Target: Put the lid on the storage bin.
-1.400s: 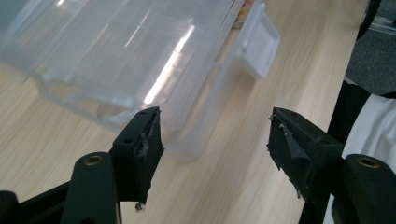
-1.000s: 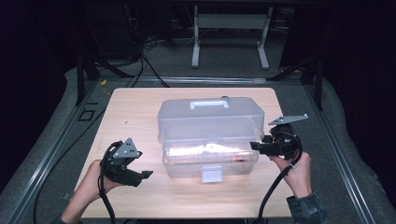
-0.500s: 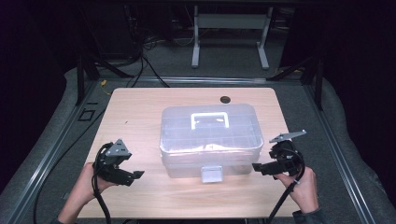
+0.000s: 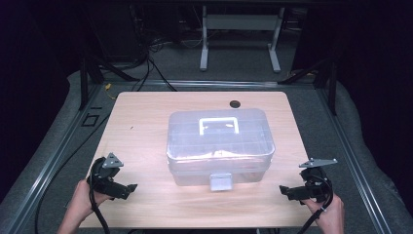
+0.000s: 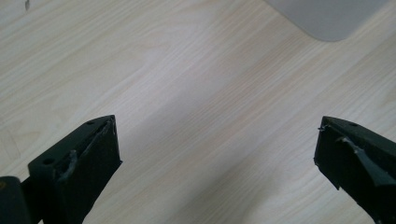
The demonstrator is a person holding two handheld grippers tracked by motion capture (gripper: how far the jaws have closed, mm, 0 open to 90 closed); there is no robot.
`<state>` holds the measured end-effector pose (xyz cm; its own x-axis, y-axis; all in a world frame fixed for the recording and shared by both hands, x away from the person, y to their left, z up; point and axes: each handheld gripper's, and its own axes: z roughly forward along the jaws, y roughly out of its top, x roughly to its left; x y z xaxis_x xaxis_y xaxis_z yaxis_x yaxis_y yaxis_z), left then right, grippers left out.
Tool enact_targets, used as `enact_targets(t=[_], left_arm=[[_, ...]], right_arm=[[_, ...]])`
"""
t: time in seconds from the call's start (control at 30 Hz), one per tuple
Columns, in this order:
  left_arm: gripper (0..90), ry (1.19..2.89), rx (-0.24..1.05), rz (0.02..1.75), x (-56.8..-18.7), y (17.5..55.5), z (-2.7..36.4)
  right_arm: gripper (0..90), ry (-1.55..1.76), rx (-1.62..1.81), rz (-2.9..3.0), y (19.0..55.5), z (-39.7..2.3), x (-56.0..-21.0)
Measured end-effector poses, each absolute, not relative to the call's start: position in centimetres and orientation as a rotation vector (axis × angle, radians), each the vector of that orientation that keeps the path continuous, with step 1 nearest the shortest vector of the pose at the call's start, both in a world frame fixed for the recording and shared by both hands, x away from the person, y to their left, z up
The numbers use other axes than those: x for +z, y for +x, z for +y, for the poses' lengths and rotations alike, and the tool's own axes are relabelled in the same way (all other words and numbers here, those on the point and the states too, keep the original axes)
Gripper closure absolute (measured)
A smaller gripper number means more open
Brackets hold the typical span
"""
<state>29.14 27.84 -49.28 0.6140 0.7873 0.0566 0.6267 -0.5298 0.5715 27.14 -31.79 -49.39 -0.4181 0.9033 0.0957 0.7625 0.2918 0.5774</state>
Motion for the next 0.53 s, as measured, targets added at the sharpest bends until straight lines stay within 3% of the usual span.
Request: enact_targets(t=[0.53], left_arm=[[0.1, 2.267, 0.430, 1.225, -52.4, 28.7, 30.3]], right_arm=[[0.0, 1.547, 0.822, 2.270, 26.9, -33.0, -51.5]])
